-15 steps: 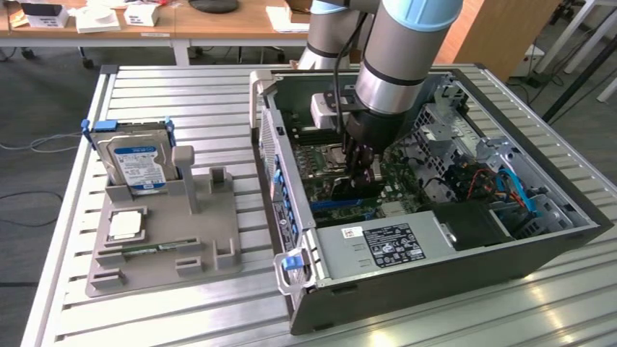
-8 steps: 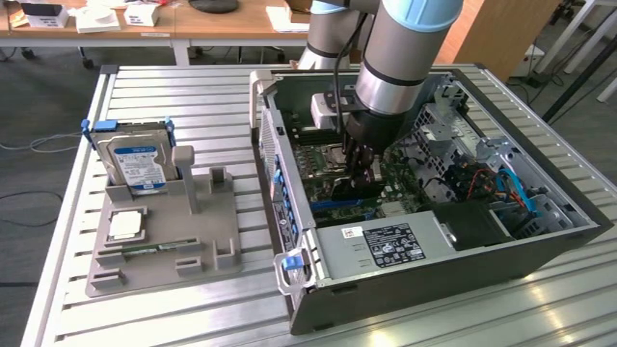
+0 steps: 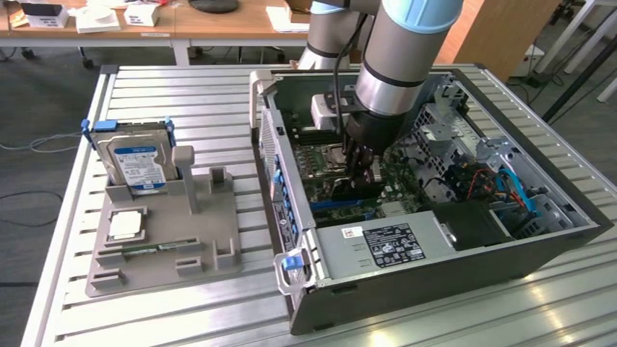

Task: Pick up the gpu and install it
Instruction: 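Insert the gpu into the slot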

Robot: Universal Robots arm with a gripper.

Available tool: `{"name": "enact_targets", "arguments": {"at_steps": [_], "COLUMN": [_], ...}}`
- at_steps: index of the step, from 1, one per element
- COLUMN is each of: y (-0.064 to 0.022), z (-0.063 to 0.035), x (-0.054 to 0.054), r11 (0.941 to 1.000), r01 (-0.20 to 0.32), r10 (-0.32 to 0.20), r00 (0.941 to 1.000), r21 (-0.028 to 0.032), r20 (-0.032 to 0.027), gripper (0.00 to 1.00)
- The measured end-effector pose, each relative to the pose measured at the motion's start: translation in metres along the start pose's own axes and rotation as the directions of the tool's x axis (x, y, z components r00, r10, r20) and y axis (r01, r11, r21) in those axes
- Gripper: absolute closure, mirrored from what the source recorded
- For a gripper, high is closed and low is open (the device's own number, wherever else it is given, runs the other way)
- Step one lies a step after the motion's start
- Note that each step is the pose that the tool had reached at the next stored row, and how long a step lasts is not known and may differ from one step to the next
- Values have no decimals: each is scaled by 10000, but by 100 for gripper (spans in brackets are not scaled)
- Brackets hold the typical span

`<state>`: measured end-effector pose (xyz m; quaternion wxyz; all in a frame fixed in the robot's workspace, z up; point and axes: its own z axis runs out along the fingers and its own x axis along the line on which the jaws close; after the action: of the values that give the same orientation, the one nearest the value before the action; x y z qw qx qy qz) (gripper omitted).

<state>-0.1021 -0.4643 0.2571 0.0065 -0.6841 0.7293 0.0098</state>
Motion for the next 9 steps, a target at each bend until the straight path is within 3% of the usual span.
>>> {"name": "enact_targets", "arguments": {"at_steps": [9], "y": [8], "z": [6], "x": [0], "r11": [10000], "r01": [-3], "r10": [3], "r00": [10000], "r21": [0], "r20": [0], "gripper": [73]}}
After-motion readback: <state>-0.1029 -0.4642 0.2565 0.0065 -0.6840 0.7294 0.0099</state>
